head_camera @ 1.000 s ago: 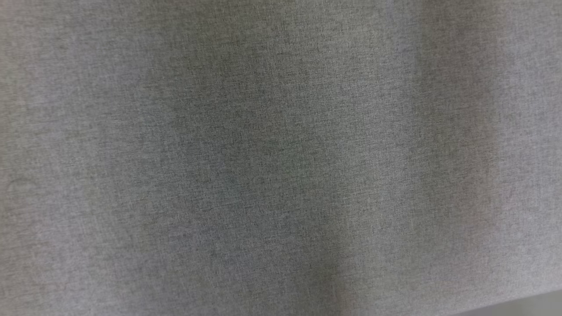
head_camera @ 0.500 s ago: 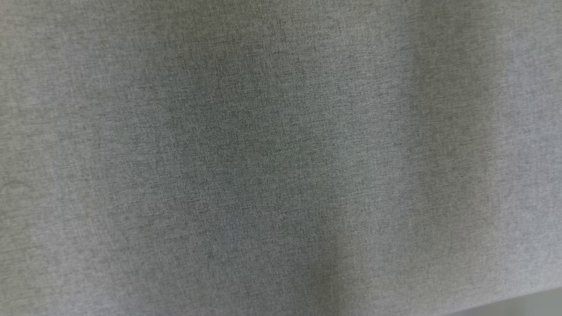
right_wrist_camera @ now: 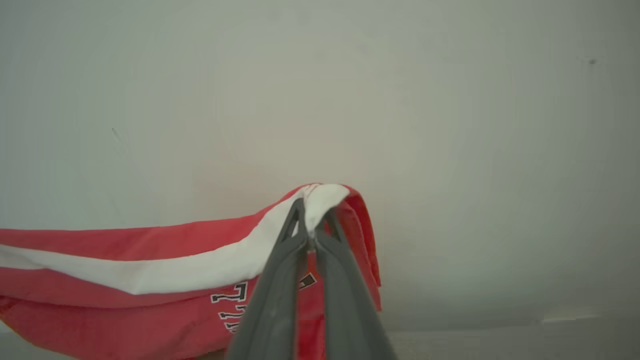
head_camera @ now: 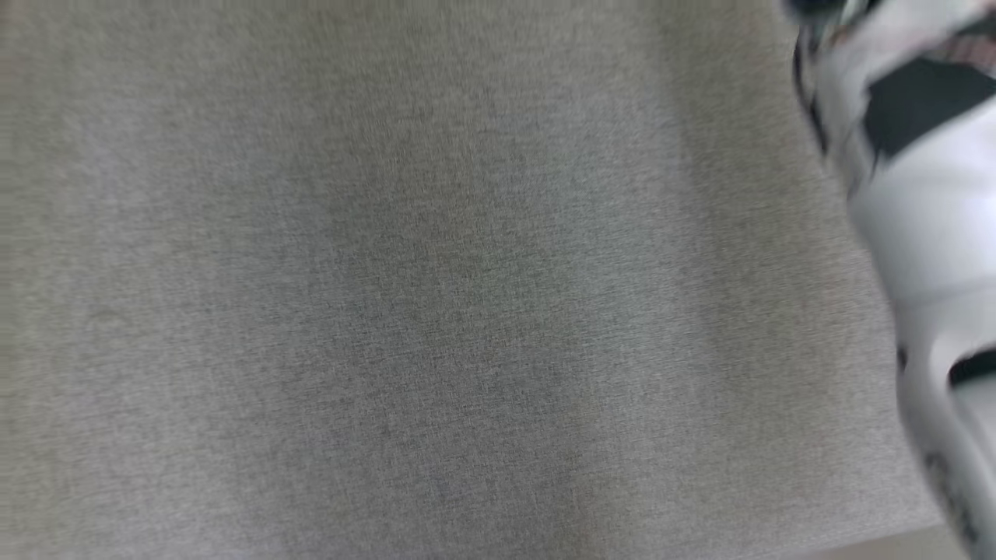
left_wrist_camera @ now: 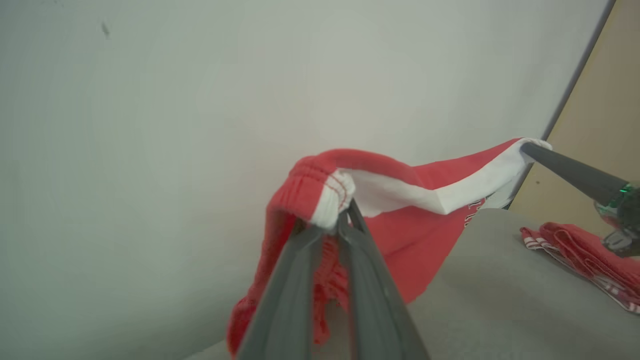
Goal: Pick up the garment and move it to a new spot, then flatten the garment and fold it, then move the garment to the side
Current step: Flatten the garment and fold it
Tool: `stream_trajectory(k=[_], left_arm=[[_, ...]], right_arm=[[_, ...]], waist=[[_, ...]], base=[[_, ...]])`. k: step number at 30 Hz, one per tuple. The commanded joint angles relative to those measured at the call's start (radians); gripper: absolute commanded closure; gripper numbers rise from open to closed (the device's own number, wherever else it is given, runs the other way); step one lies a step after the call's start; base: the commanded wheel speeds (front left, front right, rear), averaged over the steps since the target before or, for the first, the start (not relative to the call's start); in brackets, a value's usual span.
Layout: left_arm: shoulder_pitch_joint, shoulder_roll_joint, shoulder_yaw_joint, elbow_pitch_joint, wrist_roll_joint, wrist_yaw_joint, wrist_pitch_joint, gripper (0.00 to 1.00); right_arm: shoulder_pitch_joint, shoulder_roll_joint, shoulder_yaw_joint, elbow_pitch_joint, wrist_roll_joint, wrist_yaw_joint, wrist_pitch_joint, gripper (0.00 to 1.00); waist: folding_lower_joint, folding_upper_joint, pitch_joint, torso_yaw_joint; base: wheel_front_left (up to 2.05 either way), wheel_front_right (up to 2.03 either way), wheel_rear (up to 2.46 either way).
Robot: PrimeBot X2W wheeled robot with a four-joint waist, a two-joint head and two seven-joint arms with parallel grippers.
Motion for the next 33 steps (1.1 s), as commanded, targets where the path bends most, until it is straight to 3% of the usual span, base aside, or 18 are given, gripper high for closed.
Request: stream_trajectory(k=[1,11,16,26,33], left_arm=[[0.061,0.009,0.02,-0.023,0.017,0.008,-0.004,1.0],[0.65,-0.019,0.269,-0.291,0.169,0.094,-0.003,1.0],[0.929,-0.051,0.331,-0.374,0.245,0.11,-0.003,1.0],[1.268,-0.102,0.344,-0.43,0.355,0.092,-0.003,1.0],[1.374,-0.161,0.329,-0.41,0.43,0.069,-0.003,1.0]], right_arm=[[0.046,-0.013,0.012,-0.025,0.022,0.0,0.001,1.0],[0.537,-0.137,0.131,-0.28,0.157,0.0,0.025,1.0],[0.777,-0.192,0.139,-0.396,0.195,0.0,0.057,1.0],[1.212,-0.242,0.019,-0.596,0.21,0.0,0.132,1.0],[1.509,-0.184,-0.118,-0.744,0.14,0.0,0.181,1.0]], waist=[[0.0002,0.0001,-0.066,0.003],[0.0002,0.0001,-0.247,-0.001],[0.0002,0.0001,-0.335,-0.003],[0.0002,0.0001,-0.435,0.02],[0.0002,0.0001,-0.472,0.065]], base=[[0.0,0.0,0.0],[0.0,0.0,0.0],[0.0,0.0,0.0],[0.0,0.0,0.0],[0.0,0.0,0.0]])
